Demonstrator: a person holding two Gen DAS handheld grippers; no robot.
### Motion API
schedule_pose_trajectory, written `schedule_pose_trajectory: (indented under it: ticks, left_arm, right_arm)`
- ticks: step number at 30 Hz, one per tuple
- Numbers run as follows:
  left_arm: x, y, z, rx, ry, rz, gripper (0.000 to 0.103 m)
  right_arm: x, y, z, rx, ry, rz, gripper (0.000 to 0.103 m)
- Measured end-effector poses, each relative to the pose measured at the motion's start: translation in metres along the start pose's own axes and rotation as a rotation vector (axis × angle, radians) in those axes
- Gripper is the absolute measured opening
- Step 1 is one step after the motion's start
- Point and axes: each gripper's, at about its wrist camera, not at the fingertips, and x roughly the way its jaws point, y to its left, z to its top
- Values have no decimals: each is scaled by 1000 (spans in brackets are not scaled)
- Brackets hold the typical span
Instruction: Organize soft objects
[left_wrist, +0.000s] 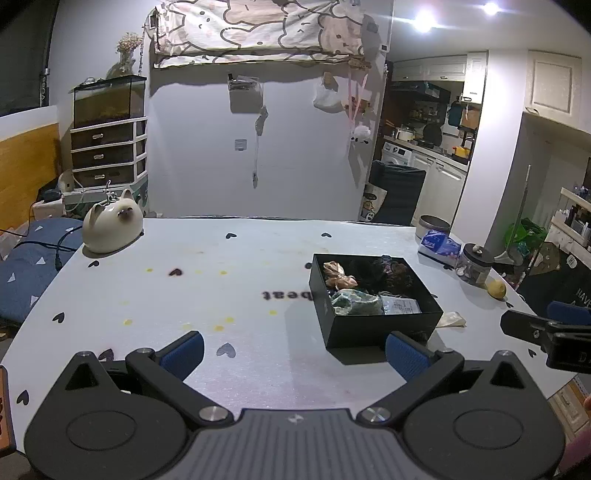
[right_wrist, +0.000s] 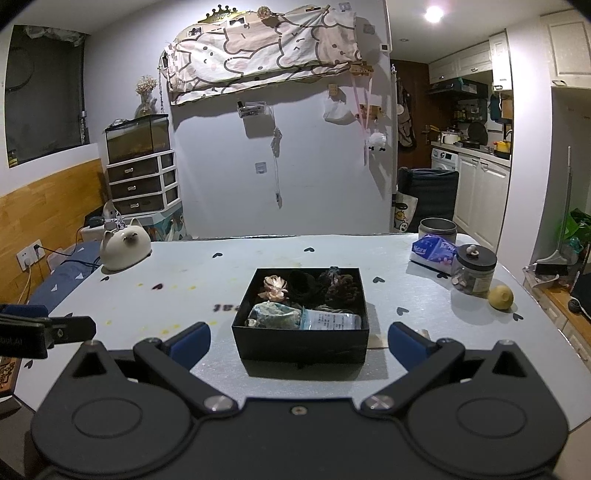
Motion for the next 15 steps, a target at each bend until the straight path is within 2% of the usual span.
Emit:
schedule_pose_trajectory:
  ticks: [15]
  left_arm:
    - [1,2,1,-4,1,10,103]
  right_arm:
    - [1,1,0,-1,1,3,103]
